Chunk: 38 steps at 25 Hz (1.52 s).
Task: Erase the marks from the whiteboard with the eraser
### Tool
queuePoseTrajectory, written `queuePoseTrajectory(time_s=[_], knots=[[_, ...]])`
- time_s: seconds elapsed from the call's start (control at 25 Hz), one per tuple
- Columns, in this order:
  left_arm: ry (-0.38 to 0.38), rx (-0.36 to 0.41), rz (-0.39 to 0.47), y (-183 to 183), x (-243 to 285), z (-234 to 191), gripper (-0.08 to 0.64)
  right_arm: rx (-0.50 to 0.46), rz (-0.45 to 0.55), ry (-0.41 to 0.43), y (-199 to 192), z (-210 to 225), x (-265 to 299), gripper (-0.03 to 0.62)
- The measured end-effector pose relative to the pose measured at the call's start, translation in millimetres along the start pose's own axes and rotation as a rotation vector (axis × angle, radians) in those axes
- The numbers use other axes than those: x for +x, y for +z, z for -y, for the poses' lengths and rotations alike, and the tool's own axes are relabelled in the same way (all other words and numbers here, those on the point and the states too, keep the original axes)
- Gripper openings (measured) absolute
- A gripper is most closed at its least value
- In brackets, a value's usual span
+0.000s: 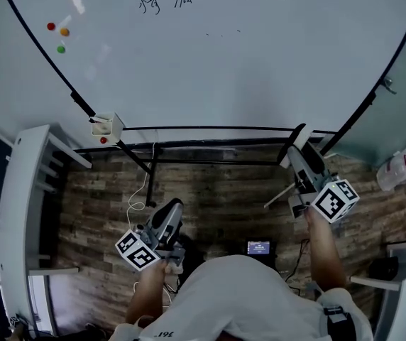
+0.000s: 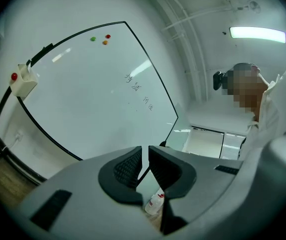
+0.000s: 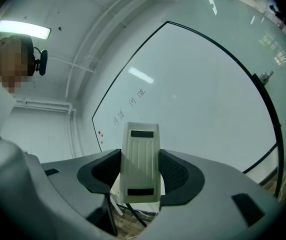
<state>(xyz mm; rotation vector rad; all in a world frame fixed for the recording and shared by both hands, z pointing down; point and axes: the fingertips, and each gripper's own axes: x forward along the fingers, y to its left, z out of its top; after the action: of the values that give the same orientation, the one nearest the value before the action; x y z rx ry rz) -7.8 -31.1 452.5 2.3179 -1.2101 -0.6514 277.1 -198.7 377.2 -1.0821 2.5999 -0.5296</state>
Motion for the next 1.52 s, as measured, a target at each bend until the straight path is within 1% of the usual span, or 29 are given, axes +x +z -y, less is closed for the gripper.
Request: queuePoseTrajectory(time_s=[0.08,0.16,0.36,0.52,0.64,0.72,0.92,1.04,1.32,1.52], knots=[[-0.010,0.003,-0.006,10.5,1.0,-13.7,0.037,-0.014,0.017,-0.019,6.7,4.0,10.7,0.256],[-0.024,0.009,-0.015,24.0,2.8,-28.5,0.037,-0.030,0.032,-0.057,14.2,9.5,22.2,0.256],[-0.070,0.031,-0.047,67.2,5.1,-69.8,0.037,-0.127,0.077,-0.217,35.1,24.6,53.3,0.256],[-0.119,0.038,-0.081,96.2,7.2,-101.9,0.037,-0.201,0.117,-0.344,61.4,36.4,72.5,0.256],[-0.151,0.048,-0.100,114.3,7.7,-121.0,0.037,-0.248,0.143,-0.416,84.1,39.9,84.8,0.256],[-0.170,0.050,-0.110,123.0,8.4,-131.5,0.037,-0.291,0.157,-0.449,100.4,37.1,94.0,0.256],[-0.191,0.041,-0.114,133.2,13.2,-147.7,0.037,-0.356,0.155,-0.502,131.2,31.8,111.3,0.256],[-0.193,0.038,-0.095,138.3,22.8,-151.7,0.037,-0.385,0.168,-0.508,155.0,32.4,121.5,0.256],[-0.202,0.052,-0.073,137.3,52.5,-141.7,0.037,-0.441,0.190,-0.502,206.2,41.1,135.6,0.256],[-0.201,0.066,-0.060,133.8,68.8,-133.1,0.037,-0.488,0.202,-0.518,241.1,51.2,140.9,0.256]])
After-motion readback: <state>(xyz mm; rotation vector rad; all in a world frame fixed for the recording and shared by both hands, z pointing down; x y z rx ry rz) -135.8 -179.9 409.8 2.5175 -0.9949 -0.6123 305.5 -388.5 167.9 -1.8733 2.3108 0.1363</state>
